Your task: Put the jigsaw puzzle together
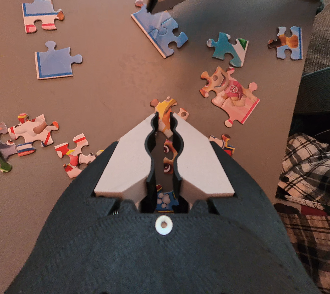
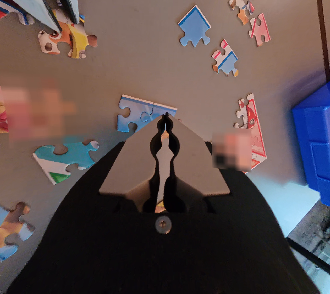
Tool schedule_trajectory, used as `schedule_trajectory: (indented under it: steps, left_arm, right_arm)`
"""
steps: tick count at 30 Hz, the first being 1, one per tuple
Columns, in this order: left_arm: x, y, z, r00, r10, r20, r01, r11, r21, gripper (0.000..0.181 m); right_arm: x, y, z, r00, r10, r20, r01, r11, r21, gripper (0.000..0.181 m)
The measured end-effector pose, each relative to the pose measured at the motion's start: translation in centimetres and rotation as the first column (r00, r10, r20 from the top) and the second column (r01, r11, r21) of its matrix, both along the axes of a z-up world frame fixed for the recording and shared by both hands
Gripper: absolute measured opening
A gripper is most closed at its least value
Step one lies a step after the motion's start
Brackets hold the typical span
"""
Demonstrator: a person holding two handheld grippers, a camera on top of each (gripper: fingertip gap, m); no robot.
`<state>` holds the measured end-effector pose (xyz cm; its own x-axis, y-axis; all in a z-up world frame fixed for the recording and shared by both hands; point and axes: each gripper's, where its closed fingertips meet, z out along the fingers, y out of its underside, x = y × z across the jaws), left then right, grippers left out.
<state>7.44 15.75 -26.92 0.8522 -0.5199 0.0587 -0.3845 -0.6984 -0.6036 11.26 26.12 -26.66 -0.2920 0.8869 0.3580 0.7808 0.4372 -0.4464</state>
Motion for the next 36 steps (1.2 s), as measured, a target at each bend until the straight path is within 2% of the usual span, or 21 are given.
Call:
schedule_trajectory:
  steps: [3,5,8,11,13,15,18,22,28,30,34,36]
  left_arm:
    - [-0.7,0.8,1.0,1.0,0.026,0.016,-0.027,0.999,0.027,0.014]
    - [-1.6,1.6,1.7,0.998,0.055,0.016,-0.056,0.997,0.046,0.018]
    - [-3.1,3.2,2.1,0.994,0.105,0.016,-0.106,0.993,0.058,0.025]
    - [-4.5,4.5,1.6,0.99,0.144,-0.004,-0.144,0.989,0.045,0.027]
    - [-5.2,5.7,1.2,0.985,0.171,-0.007,-0.171,0.984,0.045,0.03]
    - [-6.3,6.8,0.5,0.98,0.187,-0.069,-0.185,0.982,0.041,0.04]
    - [-7.1,8.5,-0.6,0.977,0.188,-0.104,-0.187,0.982,0.013,0.047]
    - [-7.2,10.1,-0.8,0.979,0.187,-0.082,-0.187,0.982,0.003,0.05]
    - [-7.4,10.8,-0.8,0.979,0.185,-0.081,-0.185,0.983,0.008,0.037]
    - [-7.2,10.6,-0.8,0.981,0.178,-0.076,-0.178,0.984,0.009,0.026]
    - [-5.2,9.2,-0.7,0.991,0.132,0.004,-0.131,0.991,-0.036,0.011]
    - [-4.5,8.1,-0.7,0.996,0.09,-0.001,-0.09,0.993,-0.07,0.01]
  right_arm:
    - [1.2,-0.2,-0.9,0.996,-0.033,0.085,0.037,0.998,-0.051,0.0]
    - [0.8,-0.1,-1.0,0.998,-0.024,0.066,0.028,0.998,-0.053,0.0]
    - [-0.5,0.9,-0.9,0.999,0.025,0.047,-0.026,0.999,0.03,0.0]
    - [-2.0,1.3,-0.8,0.996,0.084,0.022,-0.085,0.994,0.074,0.0]
    - [-2.5,1.9,0.0,0.998,0.055,-0.001,-0.055,0.995,0.086,0.0]
    - [-2.6,2.1,0.3,1.0,0.014,-0.018,-0.014,0.999,0.035,0.0]
    - [-1.8,2.9,-0.7,0.999,-0.023,0.037,0.021,0.999,0.046,0.0]
    - [-1.8,2.8,-0.8,1.0,-0.019,0.007,0.019,1.0,0.015,0.0]
    - [-1.9,3.0,-0.8,1.0,-0.005,-0.026,0.005,1.0,-0.031,0.0]
    - [-2.0,3.2,-0.8,1.0,-0.003,-0.028,0.003,1.0,-0.022,0.0]
    - [-2.2,3.8,-0.8,0.999,-0.014,-0.036,0.014,1.0,0.005,0.0]
    - [-2.3,4.6,-0.8,0.998,-0.047,-0.035,0.049,0.998,0.035,0.0]
